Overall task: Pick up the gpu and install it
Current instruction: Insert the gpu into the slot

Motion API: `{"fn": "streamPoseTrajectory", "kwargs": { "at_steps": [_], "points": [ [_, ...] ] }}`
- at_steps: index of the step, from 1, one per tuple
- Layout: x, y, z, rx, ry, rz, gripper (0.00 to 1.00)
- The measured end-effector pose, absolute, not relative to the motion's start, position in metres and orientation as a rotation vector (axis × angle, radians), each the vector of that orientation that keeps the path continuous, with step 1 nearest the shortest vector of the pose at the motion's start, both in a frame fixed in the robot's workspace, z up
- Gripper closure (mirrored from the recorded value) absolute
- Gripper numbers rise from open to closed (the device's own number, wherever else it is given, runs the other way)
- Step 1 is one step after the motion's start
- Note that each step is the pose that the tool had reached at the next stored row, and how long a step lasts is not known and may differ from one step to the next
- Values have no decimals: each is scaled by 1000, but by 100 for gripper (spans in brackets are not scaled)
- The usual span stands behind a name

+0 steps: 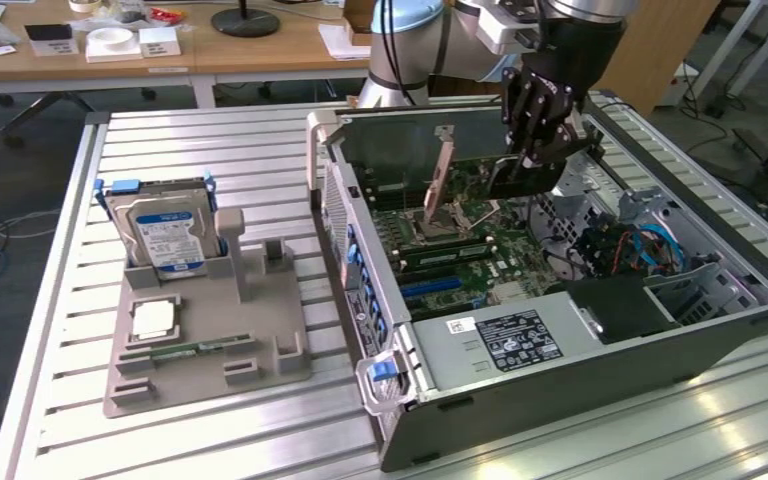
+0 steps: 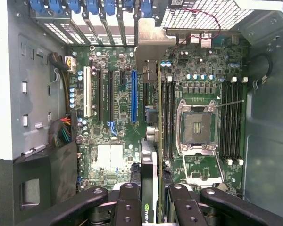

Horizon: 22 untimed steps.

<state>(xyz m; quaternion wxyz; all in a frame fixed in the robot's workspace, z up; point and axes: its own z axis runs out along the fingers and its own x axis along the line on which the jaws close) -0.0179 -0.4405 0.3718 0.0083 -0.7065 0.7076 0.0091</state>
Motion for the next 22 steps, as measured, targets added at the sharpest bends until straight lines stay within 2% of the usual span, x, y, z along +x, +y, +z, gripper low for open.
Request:
{"fn": "streamPoseTrajectory", "kwargs": {
  "at_steps": [22],
  "points": [
    [-18, -442, 367, -2208, 2211, 28, 73]
  ]
}}
